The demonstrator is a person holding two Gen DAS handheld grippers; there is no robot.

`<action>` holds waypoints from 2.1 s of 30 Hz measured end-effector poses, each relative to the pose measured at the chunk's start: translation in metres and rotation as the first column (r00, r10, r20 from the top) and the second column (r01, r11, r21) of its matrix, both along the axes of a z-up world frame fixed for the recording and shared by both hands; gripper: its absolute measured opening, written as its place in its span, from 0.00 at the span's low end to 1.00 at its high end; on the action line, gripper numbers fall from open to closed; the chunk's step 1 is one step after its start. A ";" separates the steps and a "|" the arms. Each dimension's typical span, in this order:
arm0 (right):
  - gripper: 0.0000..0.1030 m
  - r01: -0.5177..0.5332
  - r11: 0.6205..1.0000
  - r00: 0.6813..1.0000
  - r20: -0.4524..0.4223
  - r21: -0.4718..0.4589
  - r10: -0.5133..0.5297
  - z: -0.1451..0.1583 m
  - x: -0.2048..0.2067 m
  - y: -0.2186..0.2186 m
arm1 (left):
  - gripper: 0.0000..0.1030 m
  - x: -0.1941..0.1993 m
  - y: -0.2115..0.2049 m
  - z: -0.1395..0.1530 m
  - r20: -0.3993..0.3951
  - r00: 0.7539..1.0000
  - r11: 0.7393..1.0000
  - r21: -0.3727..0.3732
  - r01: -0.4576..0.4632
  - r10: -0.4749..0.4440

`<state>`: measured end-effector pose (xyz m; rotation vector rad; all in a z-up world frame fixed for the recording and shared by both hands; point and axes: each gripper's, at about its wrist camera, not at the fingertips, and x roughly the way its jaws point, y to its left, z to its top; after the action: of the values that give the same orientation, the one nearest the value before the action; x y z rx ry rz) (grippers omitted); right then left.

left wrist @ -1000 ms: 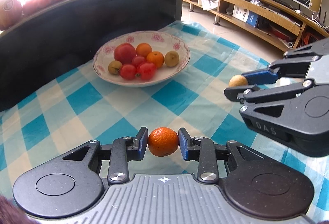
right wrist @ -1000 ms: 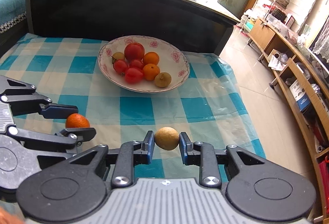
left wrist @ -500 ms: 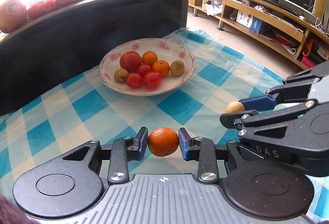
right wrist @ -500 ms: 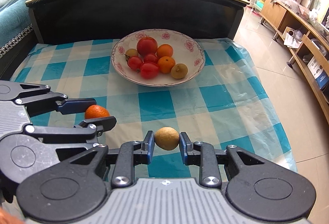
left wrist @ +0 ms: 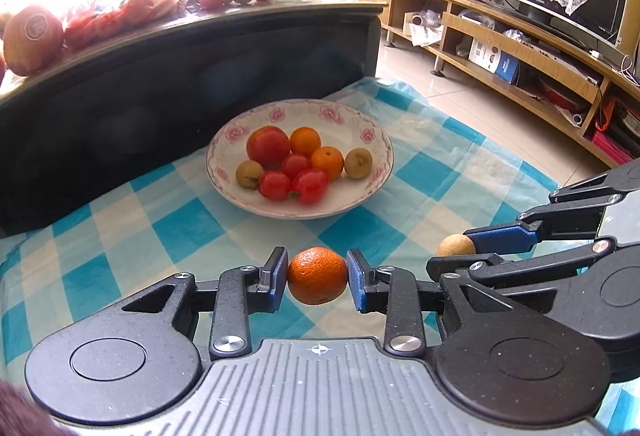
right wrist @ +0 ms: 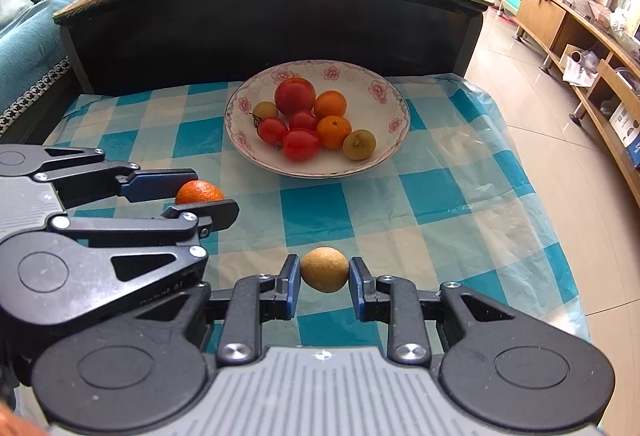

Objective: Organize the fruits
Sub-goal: 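Carry the mandarin and the brown fruit over the white bowl, then open both grippers to drop the mandarin and brown fruit into the bowl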

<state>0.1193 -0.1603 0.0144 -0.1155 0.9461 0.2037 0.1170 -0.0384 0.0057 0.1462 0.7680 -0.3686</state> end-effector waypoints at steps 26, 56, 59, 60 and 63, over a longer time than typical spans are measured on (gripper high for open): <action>0.29 0.019 1.000 0.998 0.066 -0.016 -0.018 0.011 0.073 -0.011 | 0.37 0.069 -0.014 0.011 0.031 0.999 1.000 0.001 -0.025 0.025; 0.29 0.022 1.000 0.998 0.067 -0.022 -0.020 -0.018 0.128 -0.011 | 0.39 0.122 -0.016 -0.016 -0.016 0.999 0.998 0.024 -0.050 0.050; 0.30 0.019 1.000 0.997 0.069 -0.020 -0.018 -0.019 0.130 -0.010 | 0.39 0.123 -0.015 -0.017 -0.015 0.998 0.998 0.026 -0.052 0.053; 0.30 0.018 1.000 0.997 0.069 -0.020 -0.016 -0.019 0.130 -0.010 | 0.39 0.124 -0.014 -0.017 -0.016 0.998 0.998 0.026 -0.053 0.053; 0.30 0.016 1.000 0.998 0.069 -0.021 -0.014 -0.019 0.131 -0.010 | 0.39 0.124 -0.014 -0.016 -0.017 0.998 0.998 0.026 -0.054 0.055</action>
<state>0.2498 -0.1699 -0.0047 -0.1343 0.8803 0.1749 0.2406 -0.0520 -0.0107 0.1459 0.7931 -0.3089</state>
